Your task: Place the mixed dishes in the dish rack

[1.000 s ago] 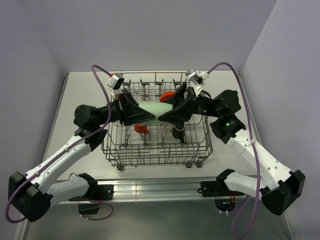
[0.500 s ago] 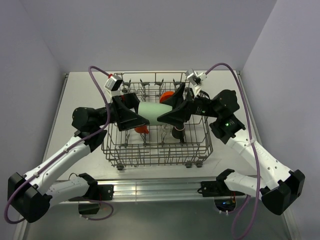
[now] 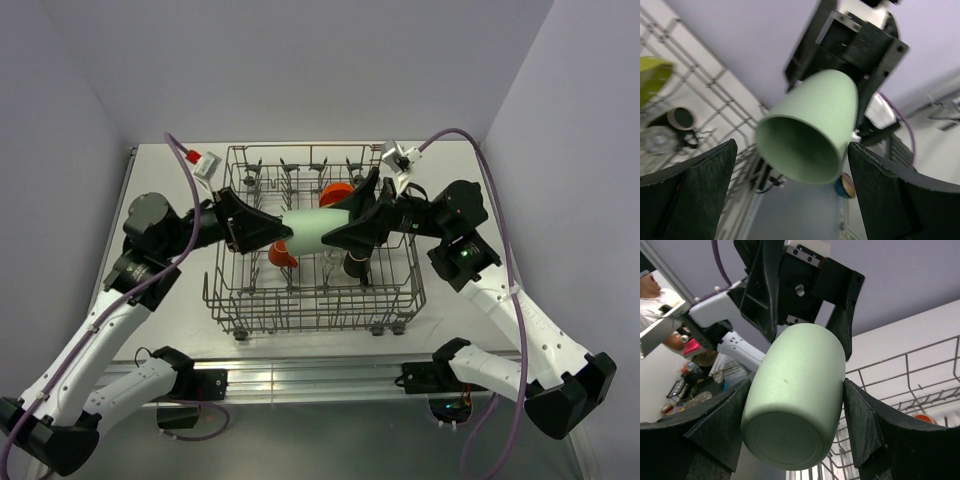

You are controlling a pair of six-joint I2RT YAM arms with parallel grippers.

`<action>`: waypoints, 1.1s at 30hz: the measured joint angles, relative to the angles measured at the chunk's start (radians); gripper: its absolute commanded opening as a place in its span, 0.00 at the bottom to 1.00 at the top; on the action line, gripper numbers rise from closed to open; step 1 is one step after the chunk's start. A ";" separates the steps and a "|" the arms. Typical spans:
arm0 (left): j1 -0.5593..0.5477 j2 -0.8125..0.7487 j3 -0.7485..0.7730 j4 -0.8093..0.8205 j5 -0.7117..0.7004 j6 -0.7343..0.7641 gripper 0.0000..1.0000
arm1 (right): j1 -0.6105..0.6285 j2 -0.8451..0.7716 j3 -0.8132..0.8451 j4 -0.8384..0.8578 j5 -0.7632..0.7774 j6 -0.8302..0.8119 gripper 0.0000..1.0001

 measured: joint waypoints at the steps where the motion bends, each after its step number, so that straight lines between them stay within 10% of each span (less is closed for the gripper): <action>1: 0.024 -0.011 0.010 -0.050 -0.006 0.026 0.99 | 0.000 -0.002 0.000 -0.010 0.001 -0.005 0.00; 14: 0.177 -0.089 0.248 -0.649 -0.499 0.294 0.99 | 0.024 0.092 0.183 -0.229 0.099 -0.119 0.00; 23: 0.180 -0.188 0.277 -0.847 -0.927 0.311 0.99 | 0.216 0.513 0.693 -0.660 0.547 -0.317 0.00; 33: 0.180 -0.280 0.299 -0.872 -1.056 0.322 0.99 | 0.260 1.028 1.224 -1.033 0.962 -0.413 0.00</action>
